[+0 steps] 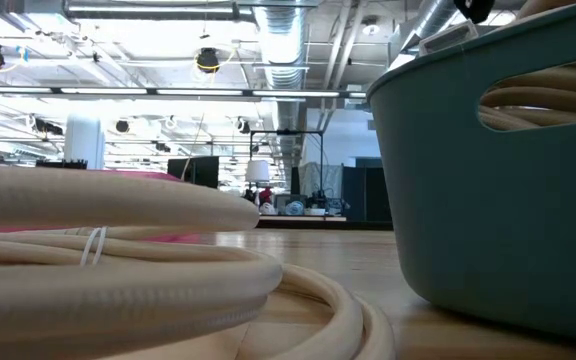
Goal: Pick & Place USB Port
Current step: Put the white HDMI cable into the blue bin
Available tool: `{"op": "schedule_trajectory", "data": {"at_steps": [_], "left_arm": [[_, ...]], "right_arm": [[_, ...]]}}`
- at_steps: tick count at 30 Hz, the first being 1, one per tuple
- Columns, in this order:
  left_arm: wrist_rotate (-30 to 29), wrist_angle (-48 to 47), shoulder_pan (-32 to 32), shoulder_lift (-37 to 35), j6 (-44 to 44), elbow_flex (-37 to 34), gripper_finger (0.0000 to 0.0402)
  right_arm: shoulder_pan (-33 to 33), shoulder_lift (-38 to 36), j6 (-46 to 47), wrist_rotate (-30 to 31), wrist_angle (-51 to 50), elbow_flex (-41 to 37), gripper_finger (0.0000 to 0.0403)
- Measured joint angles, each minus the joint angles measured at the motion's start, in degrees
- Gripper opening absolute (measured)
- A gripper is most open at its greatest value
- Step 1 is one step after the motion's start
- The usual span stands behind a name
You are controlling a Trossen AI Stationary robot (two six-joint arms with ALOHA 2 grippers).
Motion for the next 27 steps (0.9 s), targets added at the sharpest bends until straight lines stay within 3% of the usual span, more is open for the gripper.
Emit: {"op": "schedule_trajectory", "data": {"at_steps": [7,13,19,22,27], "left_arm": [[-8.3,3.53,-8.74,0.0,1.67,0.21,0.013],[-15.6,3.45,-14.38,1.83,4.44,4.58,0.0109],[-17.84,3.09,-16.26,6.44,6.4,10.08,0.0101],[-17.98,-0.4,-16.21,8.67,4.52,12.08,0.0098],[-18.26,-14.52,-15.68,10.38,-1.38,13.75,0.0091]], "right_arm": [[-1.02,0.03,0.16,0.01,-4.34,0.0,0.0008],[-1.06,0.01,0.17,0.03,-4.14,0.0,0.0008],[-1.04,0.01,1.95,0.03,-4.14,0.0,0.0008],[-1.02,0.01,2.22,0.03,-4.14,0.0,0.0008],[-0.87,0.01,2.19,0.01,-4.18,0.0,0.0008]]}}
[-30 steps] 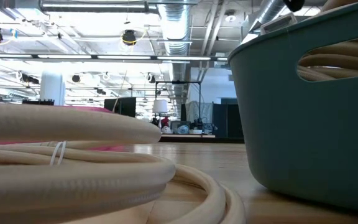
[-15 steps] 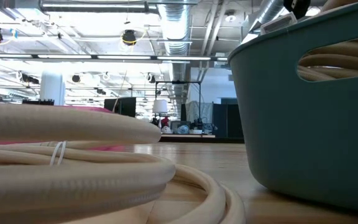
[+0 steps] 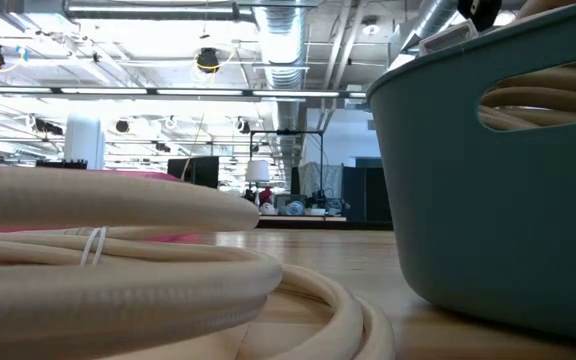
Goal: Pick & Place USB Port
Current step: Put the white HDMI cable into the blue bin
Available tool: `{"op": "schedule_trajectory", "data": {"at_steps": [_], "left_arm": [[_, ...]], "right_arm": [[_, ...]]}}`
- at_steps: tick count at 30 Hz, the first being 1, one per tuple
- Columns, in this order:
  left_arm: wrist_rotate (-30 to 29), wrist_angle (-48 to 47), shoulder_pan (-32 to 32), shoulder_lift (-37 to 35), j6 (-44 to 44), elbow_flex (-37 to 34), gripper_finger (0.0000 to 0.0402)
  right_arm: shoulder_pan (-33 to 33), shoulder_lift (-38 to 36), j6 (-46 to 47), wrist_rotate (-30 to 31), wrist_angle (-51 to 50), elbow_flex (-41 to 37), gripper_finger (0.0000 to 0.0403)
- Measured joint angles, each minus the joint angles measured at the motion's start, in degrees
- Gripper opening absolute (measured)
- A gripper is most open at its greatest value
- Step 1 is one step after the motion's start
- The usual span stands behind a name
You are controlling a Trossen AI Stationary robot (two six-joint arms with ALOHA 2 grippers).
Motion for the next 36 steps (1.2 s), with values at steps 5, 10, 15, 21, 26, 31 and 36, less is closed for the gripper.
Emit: {"op": "schedule_trajectory", "data": {"at_steps": [5,10,15,21,26,31,36], "left_arm": [[2.51,-14.65,1.43,0.0,-11.05,0.0,0.0087],[10.17,-17.1,2.93,1.13,-17.1,0.07,0.0087],[17.78,-18.29,3.85,6.68,-20.13,0.07,0.0081],[26.93,-17.28,4.49,13.37,-19.94,0.0,0.0072],[27.57,-16.51,6.16,12.31,-19.46,0.0,0.007],[27.61,-14.73,7.25,9.87,-19.47,0.0,0.0072],[27.59,-13.72,8.11,7.4,-18.39,0.0,0.007]], "right_arm": [[0.0,0.0,0.38,0.0,-1.2,0.02,0.0008],[0.0,0.0,1.02,0.0,-3.48,0.02,0.0008],[0.0,0.0,1.03,0.0,-4.05,0.02,0.0008],[-0.05,0.0,1.01,0.01,-4.35,0.02,0.0008],[-0.07,0.0,0.83,0.07,-4.47,0.02,0.0008],[-0.07,0.0,0.84,0.08,-6.17,0.04,0.0008],[-0.07,0.0,1.0,0.11,-6.96,0.04,0.0008]]}}
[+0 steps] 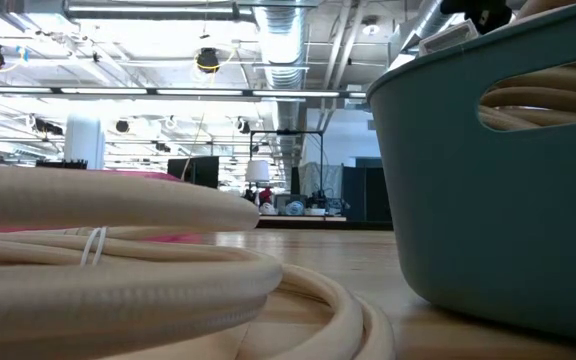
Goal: Pick & Place USB Port
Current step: Put the white HDMI cable into the blue bin
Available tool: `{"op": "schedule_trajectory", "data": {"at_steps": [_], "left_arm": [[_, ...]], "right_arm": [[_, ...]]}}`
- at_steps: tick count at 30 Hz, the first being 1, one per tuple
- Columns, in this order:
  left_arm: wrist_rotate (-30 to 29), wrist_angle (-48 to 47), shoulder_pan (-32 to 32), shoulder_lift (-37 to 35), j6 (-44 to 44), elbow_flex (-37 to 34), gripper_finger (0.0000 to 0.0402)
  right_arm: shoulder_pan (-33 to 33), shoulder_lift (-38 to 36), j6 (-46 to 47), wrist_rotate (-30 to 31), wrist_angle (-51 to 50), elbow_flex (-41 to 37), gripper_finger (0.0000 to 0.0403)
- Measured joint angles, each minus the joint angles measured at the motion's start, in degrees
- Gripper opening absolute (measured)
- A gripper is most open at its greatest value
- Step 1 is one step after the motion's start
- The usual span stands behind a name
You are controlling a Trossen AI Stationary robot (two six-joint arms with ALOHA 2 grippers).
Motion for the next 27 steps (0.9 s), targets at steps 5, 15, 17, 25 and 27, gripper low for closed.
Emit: {"op": "schedule_trajectory", "data": {"at_steps": [5,15,17,25,27], "left_arm": [[-1.55,0.34,0.2,-1.67,-0.01,0.0,0.0072],[-1.73,0.22,0.18,-1.15,-0.02,0.0,0.0091],[-1.73,0.01,0.16,-1.13,-0.67,0.0,0.0102],[-0.63,-1.56,0.05,2.49,-7.47,0.0,0.0149],[-0.61,-1.64,0.05,4.44,-7.69,0.0,0.0156]], "right_arm": [[0.0,0.0,4.31,0.04,0.16,0.0,0.0008],[0.02,0.0,10.54,0.07,0.16,0.0,0.0008],[0.02,0.01,10.54,0.07,0.16,0.0,0.0008],[0.02,0.0,9.15,0.07,-0.03,0.0,0.0008],[0.02,0.0,8.57,0.04,-0.06,0.0,0.0008]]}}
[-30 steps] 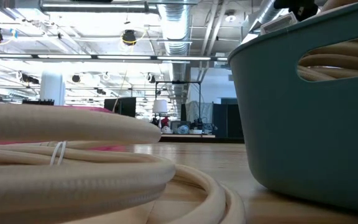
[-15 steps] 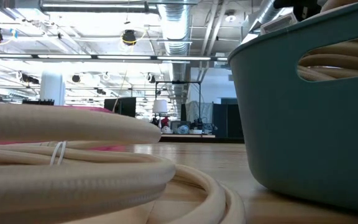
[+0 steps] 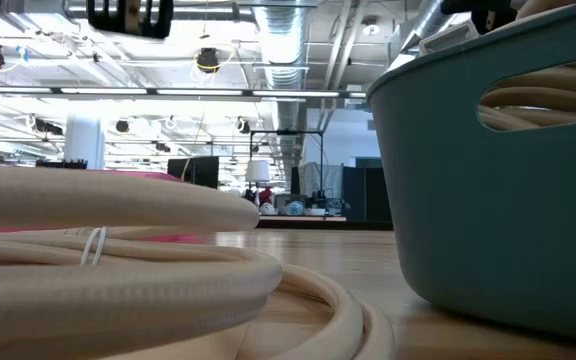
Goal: Pick & Place USB Port
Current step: Put the white HDMI cable into the blue bin
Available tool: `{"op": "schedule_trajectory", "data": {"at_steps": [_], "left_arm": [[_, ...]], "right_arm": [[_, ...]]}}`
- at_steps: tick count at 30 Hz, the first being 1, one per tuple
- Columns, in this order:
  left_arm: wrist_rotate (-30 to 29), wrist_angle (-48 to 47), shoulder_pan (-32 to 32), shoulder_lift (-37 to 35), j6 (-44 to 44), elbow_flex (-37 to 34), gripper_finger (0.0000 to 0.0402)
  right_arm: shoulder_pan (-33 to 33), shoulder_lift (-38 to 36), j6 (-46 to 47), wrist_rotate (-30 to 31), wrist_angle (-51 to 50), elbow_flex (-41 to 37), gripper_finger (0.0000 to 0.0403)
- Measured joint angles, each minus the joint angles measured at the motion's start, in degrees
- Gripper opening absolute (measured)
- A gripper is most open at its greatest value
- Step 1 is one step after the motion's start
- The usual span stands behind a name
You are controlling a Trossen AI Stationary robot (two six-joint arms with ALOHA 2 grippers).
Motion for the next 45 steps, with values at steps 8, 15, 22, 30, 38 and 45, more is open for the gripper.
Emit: {"op": "schedule_trajectory", "data": {"at_steps": [8,15,22,30,38,45], "left_arm": [[4.9,-0.17,0.0,8.89,-1.57,0.0,0.016],[5.75,-0.1,0.0,14.43,-1.57,0.0,0.0159],[5.23,0.13,0.02,18.33,-2.65,-0.02,0.0159],[-3.35,0.43,-0.16,19.44,-2.7,0.17,0.0159],[-13.24,-0.12,-0.05,19.54,-2.65,0.14,0.0159],[-12.45,-0.4,0.11,18.91,-4.23,-0.04,0.0159]], "right_arm": [[0.02,0.01,-1.44,-0.08,-1.8,0.0,0.0008],[0.04,0.0,-1.59,-0.11,-1.83,0.0,0.0008],[0.02,0.01,-1.7,-0.12,-1.84,0.0,0.0008],[0.02,0.0,-1.72,-0.13,-1.86,0.0,0.0008],[0.02,0.0,-1.72,-0.13,-1.88,0.0,0.0008],[0.03,0.0,-1.71,-0.13,-1.9,0.0,0.0008]]}}
